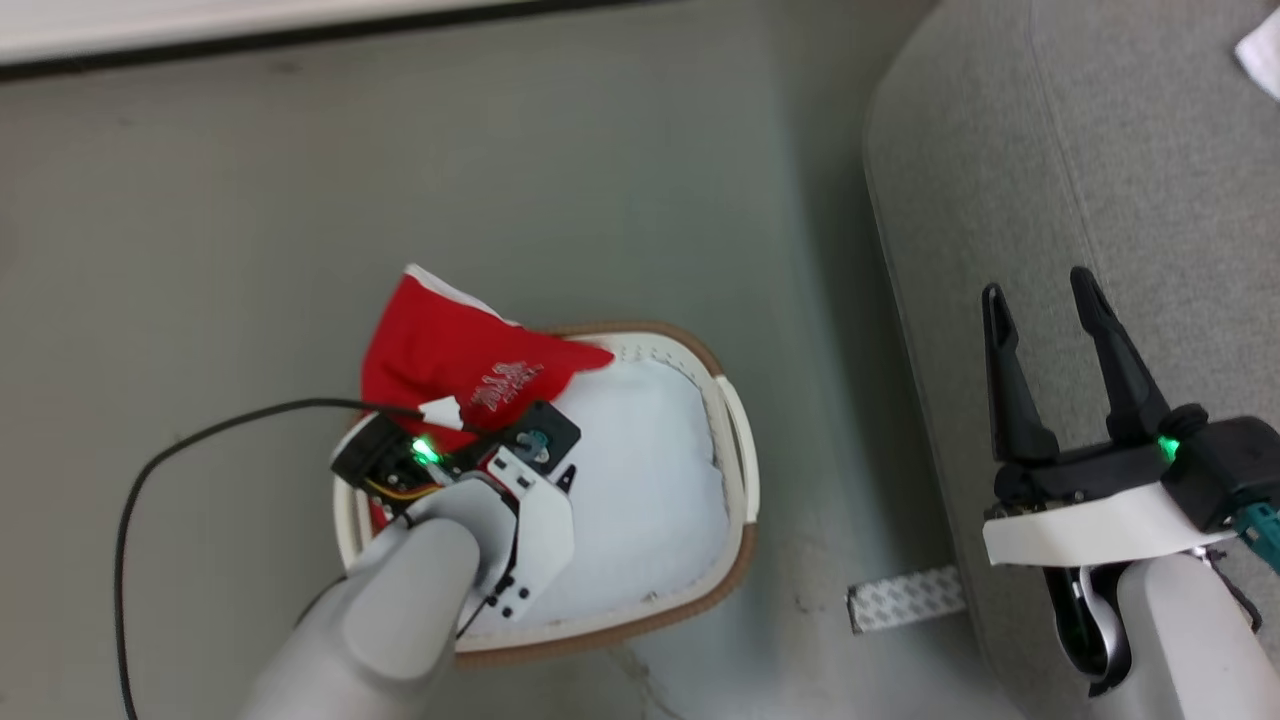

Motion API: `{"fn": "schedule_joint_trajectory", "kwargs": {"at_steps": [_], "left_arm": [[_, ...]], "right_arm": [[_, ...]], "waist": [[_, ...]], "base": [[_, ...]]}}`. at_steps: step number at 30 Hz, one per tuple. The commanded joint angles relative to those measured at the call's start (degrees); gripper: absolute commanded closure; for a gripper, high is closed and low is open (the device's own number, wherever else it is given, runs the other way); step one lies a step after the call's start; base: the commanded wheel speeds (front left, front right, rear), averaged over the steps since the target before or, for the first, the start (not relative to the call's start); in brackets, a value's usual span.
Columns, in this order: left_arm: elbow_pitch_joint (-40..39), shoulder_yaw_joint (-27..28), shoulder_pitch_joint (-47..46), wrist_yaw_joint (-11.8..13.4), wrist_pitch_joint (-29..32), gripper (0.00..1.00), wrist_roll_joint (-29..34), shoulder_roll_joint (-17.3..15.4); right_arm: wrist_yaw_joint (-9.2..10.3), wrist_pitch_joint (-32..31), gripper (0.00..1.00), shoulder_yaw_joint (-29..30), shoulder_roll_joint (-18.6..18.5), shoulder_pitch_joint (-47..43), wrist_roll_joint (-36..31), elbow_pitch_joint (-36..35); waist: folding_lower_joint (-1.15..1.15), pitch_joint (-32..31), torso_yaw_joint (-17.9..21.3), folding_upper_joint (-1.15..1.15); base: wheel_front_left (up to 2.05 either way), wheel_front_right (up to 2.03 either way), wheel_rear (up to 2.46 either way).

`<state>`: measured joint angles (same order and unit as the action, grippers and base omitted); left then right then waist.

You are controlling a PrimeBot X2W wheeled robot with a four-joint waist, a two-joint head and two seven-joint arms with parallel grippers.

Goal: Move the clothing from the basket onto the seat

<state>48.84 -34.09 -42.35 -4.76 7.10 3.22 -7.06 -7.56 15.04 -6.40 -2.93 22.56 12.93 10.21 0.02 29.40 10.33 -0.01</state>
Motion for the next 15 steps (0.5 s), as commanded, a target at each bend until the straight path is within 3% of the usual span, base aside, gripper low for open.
{"fn": "schedule_joint_trajectory", "kwargs": {"at_steps": [1,15], "left_arm": [[0.6,0.0,-0.7,0.0,0.2,0.0,0.4,-0.8],[12.7,-1.5,-10.1,3.5,8.2,0.0,3.1,-3.5]], "right_arm": [[0.15,0.2,0.0,-0.1,0.1,1.1,0.4,-0.4],[0.15,0.2,0.0,-2.2,0.0,5.2,5.2,-4.4]], "waist": [[-0.02,4.8,3.1,0.01],[-0.02,16.6,4.5,0.01]], "base": [[0.0,0.0,0.0],[0.0,0.0,0.0]]}}
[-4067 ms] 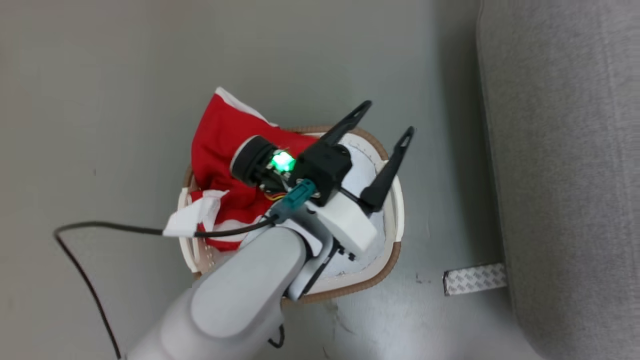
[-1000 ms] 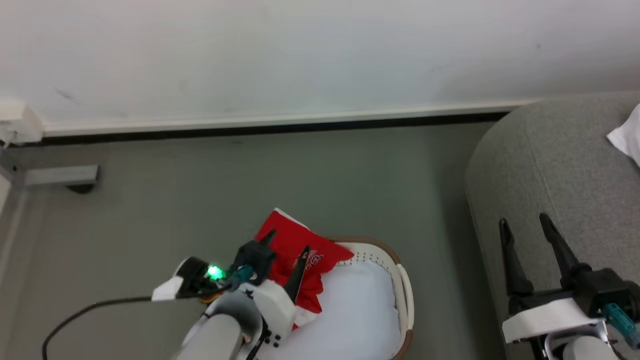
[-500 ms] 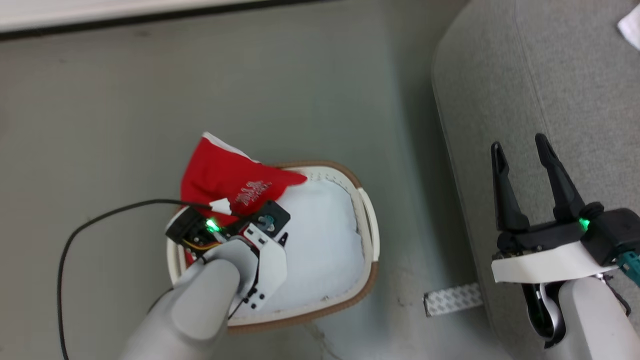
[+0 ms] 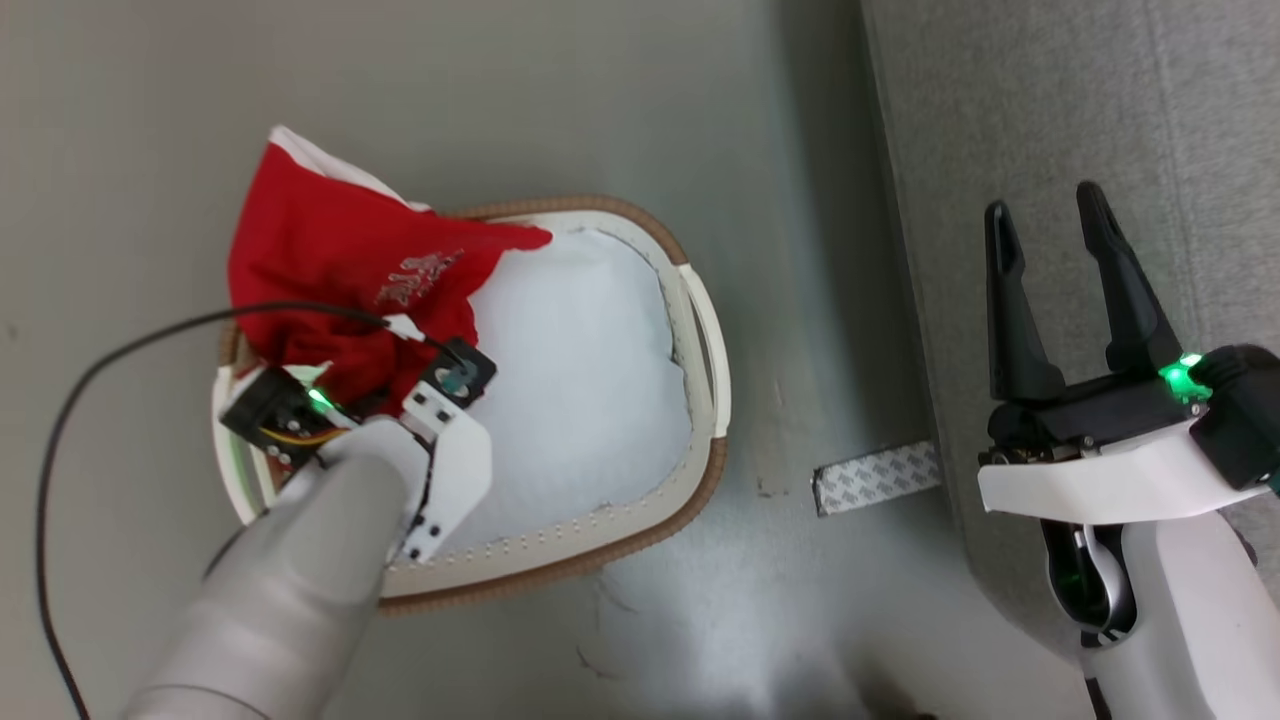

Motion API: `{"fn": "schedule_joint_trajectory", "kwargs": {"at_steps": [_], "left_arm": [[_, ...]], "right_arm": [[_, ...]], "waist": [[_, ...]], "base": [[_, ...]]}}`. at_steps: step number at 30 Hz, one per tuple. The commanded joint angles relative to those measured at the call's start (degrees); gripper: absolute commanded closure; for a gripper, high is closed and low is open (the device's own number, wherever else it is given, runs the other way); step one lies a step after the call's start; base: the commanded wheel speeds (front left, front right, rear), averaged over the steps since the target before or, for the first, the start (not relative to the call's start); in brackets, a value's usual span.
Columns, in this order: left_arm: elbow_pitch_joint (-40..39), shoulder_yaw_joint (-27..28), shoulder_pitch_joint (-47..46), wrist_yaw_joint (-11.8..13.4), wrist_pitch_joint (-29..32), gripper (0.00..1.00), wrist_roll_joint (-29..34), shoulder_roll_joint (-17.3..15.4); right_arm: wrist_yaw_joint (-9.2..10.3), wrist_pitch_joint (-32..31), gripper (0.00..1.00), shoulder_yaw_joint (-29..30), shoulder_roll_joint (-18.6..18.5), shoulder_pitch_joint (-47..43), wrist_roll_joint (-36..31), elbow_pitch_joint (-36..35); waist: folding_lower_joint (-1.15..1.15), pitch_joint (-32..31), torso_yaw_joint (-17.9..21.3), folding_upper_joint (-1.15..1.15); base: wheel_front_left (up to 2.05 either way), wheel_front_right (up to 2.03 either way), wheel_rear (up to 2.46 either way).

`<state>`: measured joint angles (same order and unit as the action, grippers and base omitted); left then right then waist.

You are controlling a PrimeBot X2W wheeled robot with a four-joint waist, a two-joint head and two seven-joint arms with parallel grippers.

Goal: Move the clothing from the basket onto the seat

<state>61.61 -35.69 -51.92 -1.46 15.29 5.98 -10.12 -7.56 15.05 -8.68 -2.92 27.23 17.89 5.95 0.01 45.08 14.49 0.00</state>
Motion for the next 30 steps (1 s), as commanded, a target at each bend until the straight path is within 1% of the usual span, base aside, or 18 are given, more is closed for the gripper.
{"fn": "schedule_joint_trajectory", "kwargs": {"at_steps": [1,10,11,12,13,14,15,18,22,27,30], "left_arm": [[0.4,0.0,-0.9,0.2,0.2,0.0,0.3,-0.8],[3.0,-0.7,-5.1,1.5,-0.3,0.0,0.8,-3.1],[3.4,-0.8,-5.4,1.5,-0.2,0.05,0.7,-3.2],[3.8,-0.8,-5.6,1.6,-0.2,0.52,0.5,-3.3],[4.1,-0.7,-5.8,1.7,-0.3,0.59,0.2,-3.3],[4.3,-0.7,-5.9,1.9,-0.5,0.83,0.0,-3.4],[4.4,-0.7,-6.0,1.9,-0.9,1.0,-0.1,-3.4],[4.7,-0.8,-5.5,2.1,-2.3,1.0,-0.8,-3.3],[4.7,-0.3,-4.2,2.0,-4.5,1.0,-2.3,-1.4],[3.9,0.9,-1.4,1.1,-8.6,1.0,-5.4,1.6],[3.3,1.8,1.0,0.5,-11.5,1.0,-7.4,3.3]], "right_arm": [[0.15,0.2,0.0,0.0,0.0,0.8,0.5,-0.3],[0.15,0.2,0.0,-1.7,0.0,2.3,2.6,-2.1],[0.15,0.2,0.0,-1.8,0.0,2.1,3.1,-2.3],[0.15,0.2,0.0,-1.8,0.0,1.9,3.4,-2.4],[0.15,0.2,0.0,-1.9,0.0,1.7,3.6,-2.5],[0.15,0.2,0.0,-1.8,0.0,1.4,3.9,-2.5],[0.15,0.2,0.0,-1.8,0.0,1.3,4.0,-2.4],[0.15,0.2,0.0,-1.8,0.0,0.8,4.3,-1.8],[0.15,0.2,0.0,-1.0,0.0,0.3,4.1,-0.6],[0.15,0.2,0.0,0.9,0.0,-1.6,2.5,1.3],[0.15,0.2,0.0,1.6,0.0,-3.4,1.3,2.9]], "waist": [[-0.01,1.5,0.5,0.0],[-0.01,6.3,2.6,0.0],[-0.01,6.7,2.8,0.0],[-0.01,7.1,3.1,0.0],[-0.01,7.4,3.2,0.0],[-0.01,7.6,3.4,0.0],[-0.01,7.7,3.5,0.0],[-0.01,7.2,3.6,0.0],[-0.01,4.2,2.6,0.0],[-0.01,-2.8,-0.2,0.0],[-0.01,-8.3,-2.1,0.0]], "base": [[0.0,0.0,0.0],[0.0,0.0,0.0],[0.0,0.0,0.0],[0.0,0.0,0.0],[0.0,0.0,0.0],[0.0,0.0,0.0],[0.0,0.0,0.0],[0.0,0.0,0.0],[0.0,0.0,0.0],[0.0,0.0,0.0],[0.0,0.0,0.0]]}}
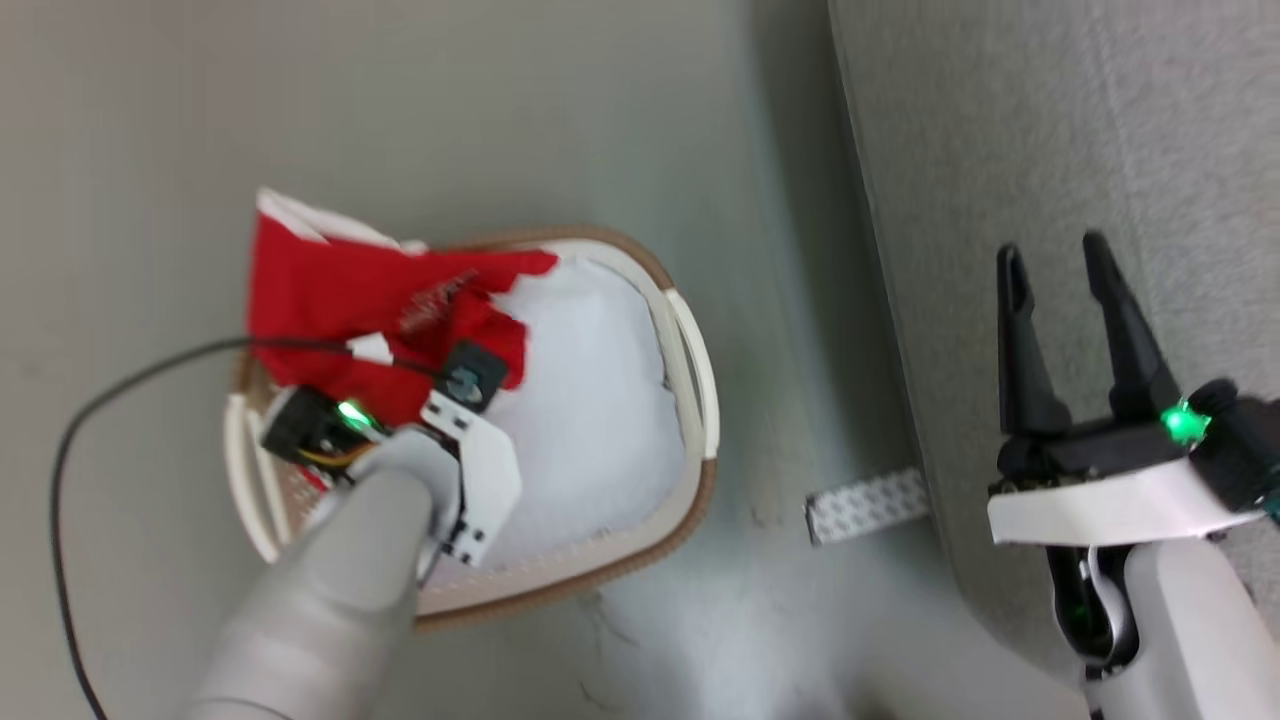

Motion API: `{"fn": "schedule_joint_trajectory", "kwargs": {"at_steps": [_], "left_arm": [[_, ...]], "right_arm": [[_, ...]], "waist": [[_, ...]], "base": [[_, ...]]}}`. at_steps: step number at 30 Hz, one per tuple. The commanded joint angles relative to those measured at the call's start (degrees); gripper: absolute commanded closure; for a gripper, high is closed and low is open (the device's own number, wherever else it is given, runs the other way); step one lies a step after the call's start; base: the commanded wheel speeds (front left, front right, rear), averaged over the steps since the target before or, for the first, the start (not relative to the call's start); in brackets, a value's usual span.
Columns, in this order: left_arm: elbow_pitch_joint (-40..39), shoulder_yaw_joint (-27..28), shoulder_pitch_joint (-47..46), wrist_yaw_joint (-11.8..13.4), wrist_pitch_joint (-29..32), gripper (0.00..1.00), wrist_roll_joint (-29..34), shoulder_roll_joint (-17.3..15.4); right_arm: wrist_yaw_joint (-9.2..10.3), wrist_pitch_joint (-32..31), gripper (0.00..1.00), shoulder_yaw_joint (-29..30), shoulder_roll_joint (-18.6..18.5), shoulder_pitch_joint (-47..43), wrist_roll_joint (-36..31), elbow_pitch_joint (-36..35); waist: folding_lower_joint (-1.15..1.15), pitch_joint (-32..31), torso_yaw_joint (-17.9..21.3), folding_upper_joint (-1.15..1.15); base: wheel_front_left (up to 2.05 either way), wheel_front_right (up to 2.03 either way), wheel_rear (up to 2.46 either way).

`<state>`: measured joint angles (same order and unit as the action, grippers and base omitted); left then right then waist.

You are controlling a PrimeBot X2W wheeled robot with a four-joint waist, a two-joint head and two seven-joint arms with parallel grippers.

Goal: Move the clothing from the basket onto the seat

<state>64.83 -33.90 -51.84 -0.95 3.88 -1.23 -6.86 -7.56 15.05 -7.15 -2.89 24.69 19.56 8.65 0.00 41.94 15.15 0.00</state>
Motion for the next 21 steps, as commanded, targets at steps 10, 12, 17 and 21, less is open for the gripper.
{"fn": "schedule_joint_trajectory", "kwargs": {"at_steps": [10,12,17,21], "left_arm": [[-5.5,2.0,8.9,-1.7,-7.6,1.0,-7.7,3.6],[-7.3,2.0,10.4,-1.7,-8.4,1.0,-9.4,3.8],[-13.7,1.5,14.4,-0.7,-9.7,1.0,-13.7,3.9],[-19.4,0.9,17.5,1.3,-9.9,1.0,-17.0,3.9]], "right_arm": [[0.15,0.2,0.0,4.0,-0.1,-9.9,-4.7,5.3],[0.15,0.2,0.0,4.6,0.0,-11.9,-5.3,5.9],[0.15,0.2,0.0,5.9,0.0,-16.4,-6.8,6.9],[0.15,0.2,0.0,6.5,0.0,-19.3,-8.0,7.3]], "waist": [[0.0,-23.4,-9.2,0.0],[0.0,-26.4,-10.4,0.0],[0.0,-32.6,-12.6,0.0],[0.0,-36.7,-14.1,0.0]], "base": [[0.0,0.0,0.0],[0.0,0.0,0.0],[0.0,0.0,0.0],[0.0,0.0,0.0]]}}
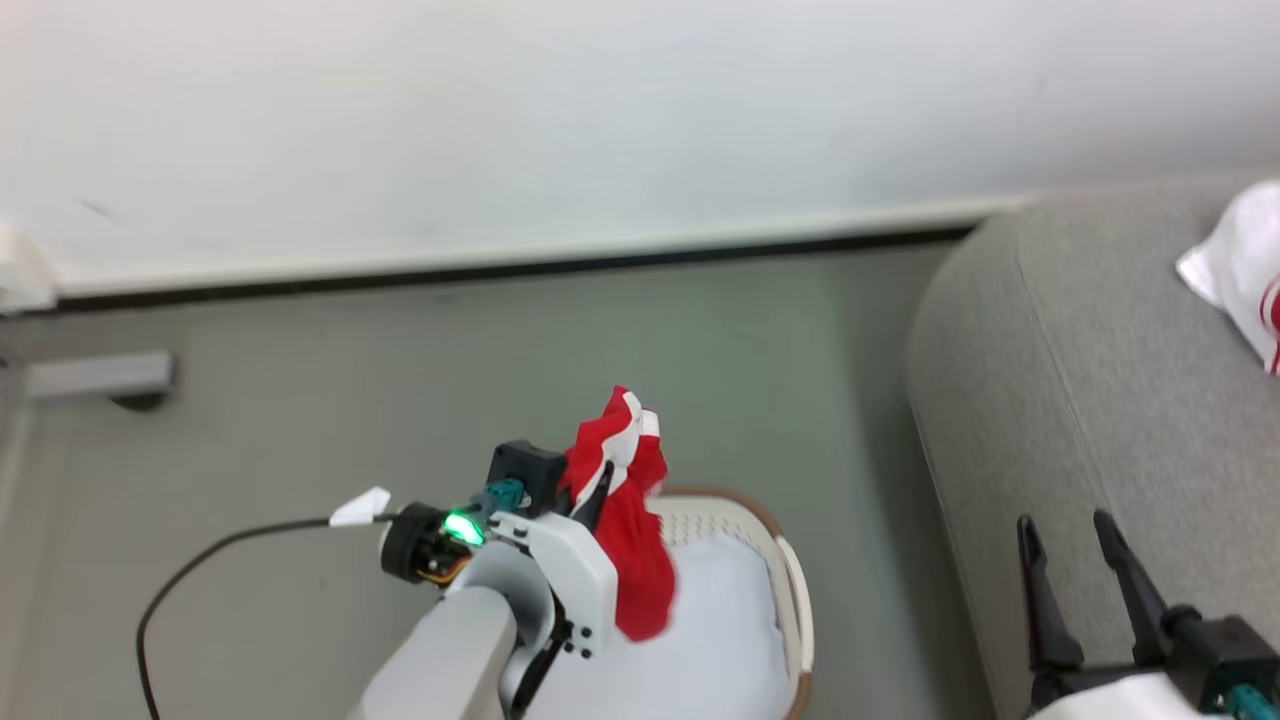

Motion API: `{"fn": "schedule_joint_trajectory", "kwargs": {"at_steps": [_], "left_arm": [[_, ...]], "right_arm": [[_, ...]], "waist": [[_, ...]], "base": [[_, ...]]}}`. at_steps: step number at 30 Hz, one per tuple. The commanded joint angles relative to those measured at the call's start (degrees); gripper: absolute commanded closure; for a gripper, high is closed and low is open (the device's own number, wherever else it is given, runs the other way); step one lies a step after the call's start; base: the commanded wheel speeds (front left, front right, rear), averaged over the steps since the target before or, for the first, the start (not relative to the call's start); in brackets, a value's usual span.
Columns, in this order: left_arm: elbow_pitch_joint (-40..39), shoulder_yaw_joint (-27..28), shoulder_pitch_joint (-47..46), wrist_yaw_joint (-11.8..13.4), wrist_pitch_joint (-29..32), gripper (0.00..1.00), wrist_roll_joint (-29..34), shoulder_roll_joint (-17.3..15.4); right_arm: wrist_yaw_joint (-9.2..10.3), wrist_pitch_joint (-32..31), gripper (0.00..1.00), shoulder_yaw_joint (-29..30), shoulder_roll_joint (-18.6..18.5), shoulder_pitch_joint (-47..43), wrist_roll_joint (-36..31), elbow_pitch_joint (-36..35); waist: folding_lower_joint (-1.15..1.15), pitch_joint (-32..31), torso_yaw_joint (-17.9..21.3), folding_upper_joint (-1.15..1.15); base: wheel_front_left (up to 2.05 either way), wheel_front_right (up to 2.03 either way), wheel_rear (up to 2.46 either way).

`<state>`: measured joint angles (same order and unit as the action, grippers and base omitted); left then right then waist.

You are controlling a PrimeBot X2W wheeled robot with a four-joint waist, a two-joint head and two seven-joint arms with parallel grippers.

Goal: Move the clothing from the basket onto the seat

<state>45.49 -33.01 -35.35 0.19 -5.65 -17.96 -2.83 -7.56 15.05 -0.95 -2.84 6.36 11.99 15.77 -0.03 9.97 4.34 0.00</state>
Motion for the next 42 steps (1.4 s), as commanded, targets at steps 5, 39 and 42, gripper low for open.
{"fn": "schedule_joint_trajectory", "kwargs": {"at_steps": [5,39,42], "left_arm": [[-5.3,0.4,4.2,2.4,-0.2,1.0,-2.6,-0.1],[-32.6,0.4,11.5,8.0,8.6,1.0,-3.8,-6.3],[-33.5,-0.2,11.3,8.0,9.1,1.0,-3.6,-6.2]], "right_arm": [[0.15,0.2,0.0,0.2,-0.1,-4.3,-0.9,0.8],[0.15,-2.6,0.0,-14.8,-5.9,-5.8,-1.2,-6.0],[0.15,-4.1,0.0,-20.5,-8.0,-2.6,0.3,-5.3]], "waist": [[0.03,-9.6,-4.7,0.0],[0.03,-15.5,-7.6,0.0],[0.03,-15.4,-7.7,0.0]], "base": [[0.0,0.0,0.0],[0.0,0.0,0.0],[0.0,0.0,0.0]]}}
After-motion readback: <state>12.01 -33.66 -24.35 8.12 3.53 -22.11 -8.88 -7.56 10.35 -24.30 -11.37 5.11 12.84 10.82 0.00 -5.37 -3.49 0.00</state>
